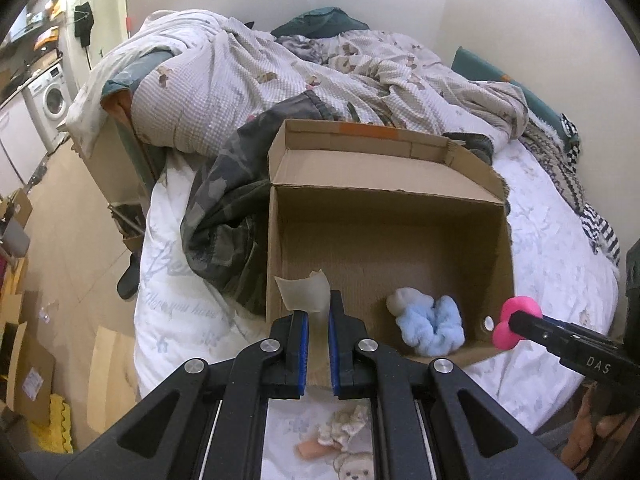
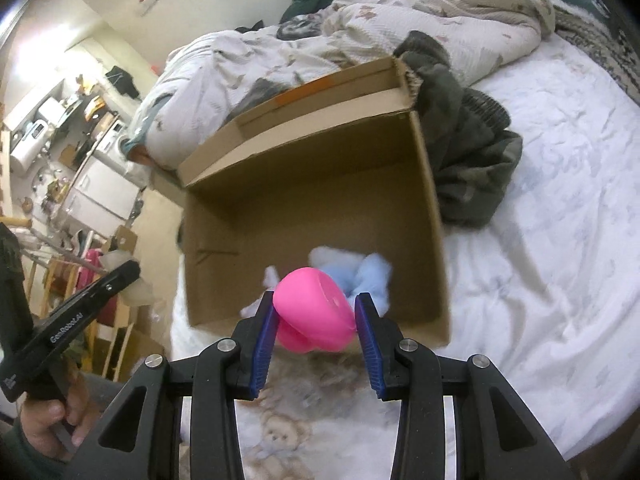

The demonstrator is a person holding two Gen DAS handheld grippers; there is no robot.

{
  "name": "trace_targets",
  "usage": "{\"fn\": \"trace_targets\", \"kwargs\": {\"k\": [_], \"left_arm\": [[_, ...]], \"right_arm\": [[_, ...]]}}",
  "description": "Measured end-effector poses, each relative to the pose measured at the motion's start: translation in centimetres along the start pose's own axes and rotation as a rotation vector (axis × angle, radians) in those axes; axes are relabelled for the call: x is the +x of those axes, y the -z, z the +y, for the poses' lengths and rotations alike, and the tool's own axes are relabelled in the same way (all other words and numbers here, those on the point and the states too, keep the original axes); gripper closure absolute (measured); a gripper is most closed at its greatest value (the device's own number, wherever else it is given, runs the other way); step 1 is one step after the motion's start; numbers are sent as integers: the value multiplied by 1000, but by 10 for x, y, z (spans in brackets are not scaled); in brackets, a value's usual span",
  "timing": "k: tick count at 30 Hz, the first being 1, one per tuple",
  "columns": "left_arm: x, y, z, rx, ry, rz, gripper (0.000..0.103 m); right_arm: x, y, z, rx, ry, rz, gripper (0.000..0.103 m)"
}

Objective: Organize soft objects
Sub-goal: 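Carry the pink toy into the box with the right tool while the left tool carries the beige cup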

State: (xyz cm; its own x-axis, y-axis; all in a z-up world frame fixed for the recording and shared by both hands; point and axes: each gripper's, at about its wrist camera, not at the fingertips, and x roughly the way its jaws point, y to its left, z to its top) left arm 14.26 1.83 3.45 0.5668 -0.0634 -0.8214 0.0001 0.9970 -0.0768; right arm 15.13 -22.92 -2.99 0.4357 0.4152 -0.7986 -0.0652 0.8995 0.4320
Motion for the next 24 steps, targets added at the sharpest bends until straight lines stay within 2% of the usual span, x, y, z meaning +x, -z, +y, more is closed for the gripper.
{"fn": "trace_targets", "kwargs": {"k": [6,13,16,24], "left_arm": [[37,4,3,-16,-14,-6,95],[76,18,17,-82,4,76,95],[81,19,19,-94,24,94,95],[82,20,7,-49,77,89,95]], "right_arm": [[26,2,-17,29,60,19,62],[44,6,-27,22,130,55,62],[52,5,-32,27,158,73,62],[54,4,-33,47,144,68,62]]}}
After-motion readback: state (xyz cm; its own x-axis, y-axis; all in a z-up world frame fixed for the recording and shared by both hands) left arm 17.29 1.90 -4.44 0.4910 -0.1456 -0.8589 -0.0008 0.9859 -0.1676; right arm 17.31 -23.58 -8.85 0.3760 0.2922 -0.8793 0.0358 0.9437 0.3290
